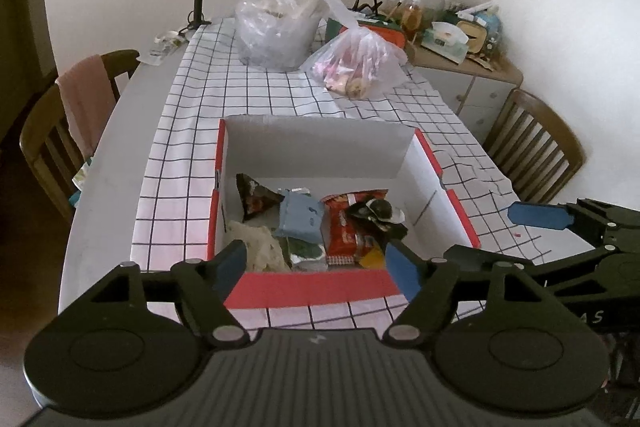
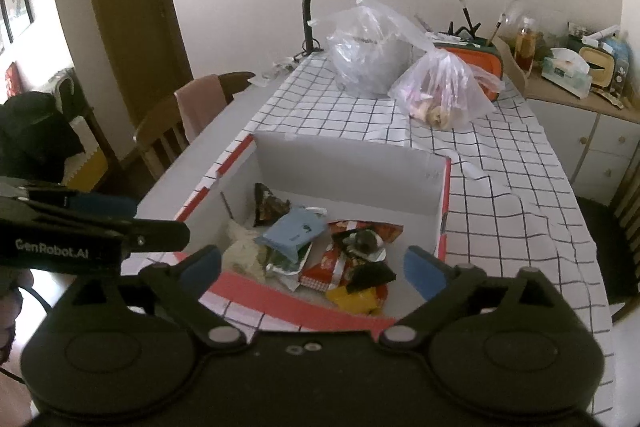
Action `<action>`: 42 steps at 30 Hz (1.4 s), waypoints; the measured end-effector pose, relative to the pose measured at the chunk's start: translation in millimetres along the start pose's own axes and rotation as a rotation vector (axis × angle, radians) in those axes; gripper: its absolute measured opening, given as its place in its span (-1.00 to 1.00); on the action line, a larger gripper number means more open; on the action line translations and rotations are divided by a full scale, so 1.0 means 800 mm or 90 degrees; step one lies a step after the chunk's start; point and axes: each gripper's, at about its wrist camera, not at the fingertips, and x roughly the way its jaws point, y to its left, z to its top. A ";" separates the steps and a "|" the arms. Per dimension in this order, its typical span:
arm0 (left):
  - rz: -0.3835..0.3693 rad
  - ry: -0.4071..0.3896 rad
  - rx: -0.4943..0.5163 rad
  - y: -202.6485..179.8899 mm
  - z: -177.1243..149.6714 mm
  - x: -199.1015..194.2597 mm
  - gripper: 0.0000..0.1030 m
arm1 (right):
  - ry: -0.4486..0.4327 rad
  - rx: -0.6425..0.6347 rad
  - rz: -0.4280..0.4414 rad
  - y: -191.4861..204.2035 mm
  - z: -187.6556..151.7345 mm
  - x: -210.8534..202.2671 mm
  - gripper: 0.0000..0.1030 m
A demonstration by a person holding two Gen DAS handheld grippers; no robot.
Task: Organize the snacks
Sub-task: 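Withdraw both tools from the box back toward the remaining snacks, then grasp the white blue-edged packet with left tool while right tool grasps copper chip bag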
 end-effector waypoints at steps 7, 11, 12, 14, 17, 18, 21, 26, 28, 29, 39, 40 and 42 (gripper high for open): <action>-0.022 -0.003 0.004 -0.004 -0.034 -0.019 0.56 | 0.007 0.016 0.000 0.009 -0.027 -0.021 0.99; -0.023 0.019 0.007 -0.006 -0.059 -0.015 0.56 | 0.031 0.037 -0.014 0.009 -0.048 -0.023 0.99; -0.023 0.025 0.004 -0.006 -0.065 -0.013 0.56 | 0.039 0.045 -0.019 0.009 -0.054 -0.021 0.99; -0.019 0.038 0.001 -0.006 -0.077 -0.009 0.56 | 0.055 0.058 -0.028 0.009 -0.065 -0.018 0.99; -0.015 0.053 0.004 -0.007 -0.094 -0.004 0.57 | 0.083 0.082 -0.050 0.005 -0.080 -0.009 0.99; -0.012 0.056 0.005 -0.007 -0.099 -0.002 0.57 | 0.090 0.092 -0.053 0.004 -0.084 -0.005 0.99; -0.010 0.069 0.009 -0.008 -0.114 0.004 0.56 | 0.114 0.116 -0.069 0.001 -0.096 0.004 0.99; -0.009 0.088 0.028 -0.016 -0.133 0.014 0.56 | 0.156 0.140 -0.097 -0.001 -0.109 0.031 0.99; -0.012 0.098 0.035 -0.021 -0.140 0.020 0.57 | 0.173 0.145 -0.105 -0.002 -0.114 0.043 0.99; -0.014 0.102 0.037 -0.023 -0.144 0.022 0.57 | 0.181 0.146 -0.107 -0.003 -0.117 0.048 0.99; -0.019 0.149 0.057 -0.044 -0.170 0.055 0.56 | 0.228 0.166 -0.111 -0.012 -0.135 0.085 0.96; -0.019 0.152 0.058 -0.046 -0.171 0.058 0.56 | 0.230 0.167 -0.107 -0.013 -0.136 0.087 0.95; -0.019 0.157 0.063 -0.051 -0.172 0.064 0.56 | 0.234 0.165 -0.100 -0.013 -0.137 0.090 0.91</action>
